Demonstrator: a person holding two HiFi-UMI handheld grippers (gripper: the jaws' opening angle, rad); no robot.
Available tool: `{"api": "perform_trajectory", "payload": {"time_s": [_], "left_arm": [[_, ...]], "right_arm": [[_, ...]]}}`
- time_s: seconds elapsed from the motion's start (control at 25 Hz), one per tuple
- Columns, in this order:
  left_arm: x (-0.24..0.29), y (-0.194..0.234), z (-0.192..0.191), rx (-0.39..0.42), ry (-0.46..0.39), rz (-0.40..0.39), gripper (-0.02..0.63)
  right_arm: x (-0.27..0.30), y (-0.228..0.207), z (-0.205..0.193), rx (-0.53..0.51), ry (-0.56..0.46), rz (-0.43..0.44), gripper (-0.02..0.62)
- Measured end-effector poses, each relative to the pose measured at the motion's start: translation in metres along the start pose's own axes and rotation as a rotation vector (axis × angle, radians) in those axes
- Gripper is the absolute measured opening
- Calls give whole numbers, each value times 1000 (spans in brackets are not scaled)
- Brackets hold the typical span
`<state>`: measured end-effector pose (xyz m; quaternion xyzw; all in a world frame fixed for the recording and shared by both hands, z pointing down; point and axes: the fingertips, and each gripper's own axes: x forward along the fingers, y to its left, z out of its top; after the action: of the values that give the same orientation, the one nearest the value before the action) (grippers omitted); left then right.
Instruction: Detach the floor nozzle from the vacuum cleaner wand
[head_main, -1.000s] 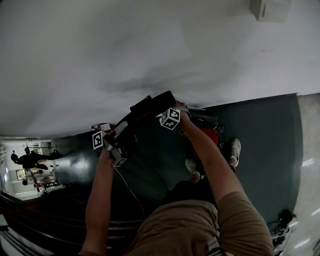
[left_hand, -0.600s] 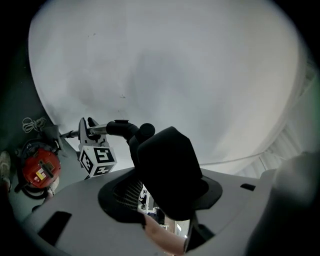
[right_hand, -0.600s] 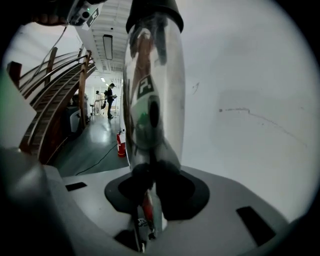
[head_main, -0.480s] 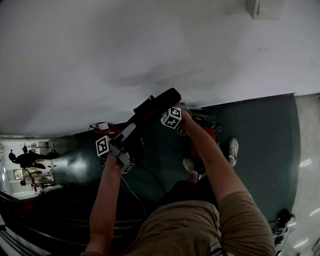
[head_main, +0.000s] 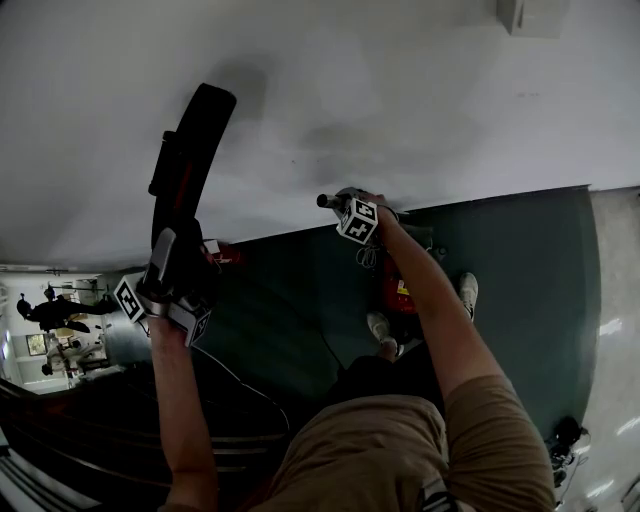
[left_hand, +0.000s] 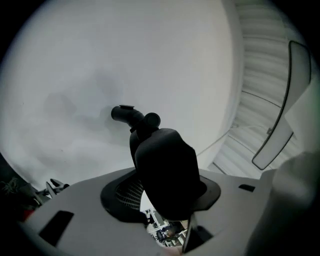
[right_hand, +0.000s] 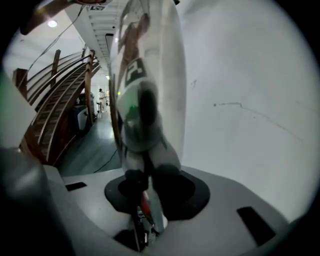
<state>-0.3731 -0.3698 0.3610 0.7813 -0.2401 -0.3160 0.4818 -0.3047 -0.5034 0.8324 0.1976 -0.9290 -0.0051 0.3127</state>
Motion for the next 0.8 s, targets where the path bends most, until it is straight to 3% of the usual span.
{"api": "perform_trajectory", "payload": {"time_s": [0.16,0.28,0.44,0.6,0.8], "left_arm": [[-42,37,6,27,-13,146,198],[-46,67,-19,-33,-22,219,199],[-75,111,-42,-136,-89,225,199],[-99,125,-54,-174,-129,209,199],[-127,124,-59,-189,-111,219,199]], "right_arm": [[-4,-3,-6,49,8,-57,100],[-10,-21,-10,103,7,-152,100],[-17,-47,-21,196,-4,-240,100],[-20,-56,-22,259,-15,-283,101],[-24,-65,-12,313,-16,-388,196]]}}
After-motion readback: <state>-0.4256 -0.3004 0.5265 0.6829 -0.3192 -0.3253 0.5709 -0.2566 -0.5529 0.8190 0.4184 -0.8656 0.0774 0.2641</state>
